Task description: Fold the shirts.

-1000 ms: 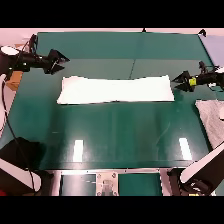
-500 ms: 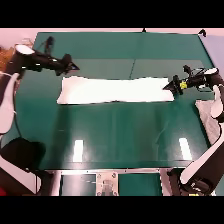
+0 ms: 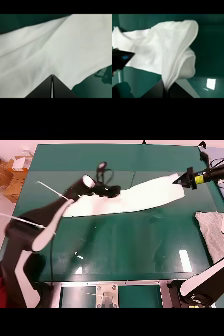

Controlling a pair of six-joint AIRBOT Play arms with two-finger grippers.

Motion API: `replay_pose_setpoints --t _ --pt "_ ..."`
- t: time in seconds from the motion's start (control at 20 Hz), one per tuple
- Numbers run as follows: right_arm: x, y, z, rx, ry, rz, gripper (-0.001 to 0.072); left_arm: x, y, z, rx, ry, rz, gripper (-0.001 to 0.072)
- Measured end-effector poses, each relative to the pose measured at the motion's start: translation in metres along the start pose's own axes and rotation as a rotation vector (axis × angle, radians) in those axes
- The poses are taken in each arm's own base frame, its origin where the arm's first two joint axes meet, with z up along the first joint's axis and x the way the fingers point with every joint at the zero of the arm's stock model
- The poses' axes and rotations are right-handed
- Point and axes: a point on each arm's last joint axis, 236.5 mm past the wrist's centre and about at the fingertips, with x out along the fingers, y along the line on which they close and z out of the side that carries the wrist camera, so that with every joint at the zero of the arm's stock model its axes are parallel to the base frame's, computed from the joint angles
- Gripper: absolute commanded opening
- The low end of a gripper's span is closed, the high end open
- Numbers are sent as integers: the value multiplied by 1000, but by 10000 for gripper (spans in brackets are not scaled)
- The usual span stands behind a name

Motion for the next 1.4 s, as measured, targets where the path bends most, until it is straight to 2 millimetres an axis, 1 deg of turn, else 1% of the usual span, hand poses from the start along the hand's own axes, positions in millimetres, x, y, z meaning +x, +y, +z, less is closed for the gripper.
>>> replay_pose_setpoints --t 0.1,0.3,0.4,0.5,0.6,0.65,0.75,0.85,0.95,1.0,1.05,1.1,1.15,1.2,1.25,1.3,1.4 --pt "-13 40 -2 -53 -17 66 17 22 -14 -10 -7 -3 -21 26" --pt "-24 101 -11 -142 -23 157 17 56 -28 -24 -51 4 -52 26" --pt "-23 117 -16 -168 -16 173 17 67 -31 -33 -90 24 -69 27" --pt "-22 131 -19 -188 -11 197 17 73 -34 -42 -117 54 -85 27" --pt "-20 137 -22 -191 -4 203 17 69 -37 -44 -129 88 -104 26" --pt "-19 139 -23 -191 -1 206 17 63 -37 -41 -126 104 -113 26" --pt "-15 146 -25 -192 10 216 17 38 -38 -24 -110 131 -139 26" --pt "-8 154 -30 -186 31 222 17 1 -27 -9 -79 185 -142 26" --pt "7 170 -39 -199 67 237 17 -47 -15 8 -56 228 -132 26" --pt "17 180 -42 -205 81 245 17 -74 -5 15 -47 249 -115 26" --pt "30 193 -47 -213 97 255 17 -101 10 18 -33 277 -77 26" --pt "46 208 -53 -221 111 267 17 -127 23 22 -19 293 -34 26" --pt "64 223 -58 -221 118 278 17 -157 36 30 -1 288 19 27" --pt "85 239 -64 -229 121 287 18 -183 52 35 13 291 85 27" --pt "107 253 -71 -229 122 296 18 -210 73 36 17 299 165 27" --pt "132 265 -77 -224 118 300 18 -235 89 41 19 289 234 27" --pt "191 287 -92 -207 96 303 18 -282 119 43 -1 285 360 27"
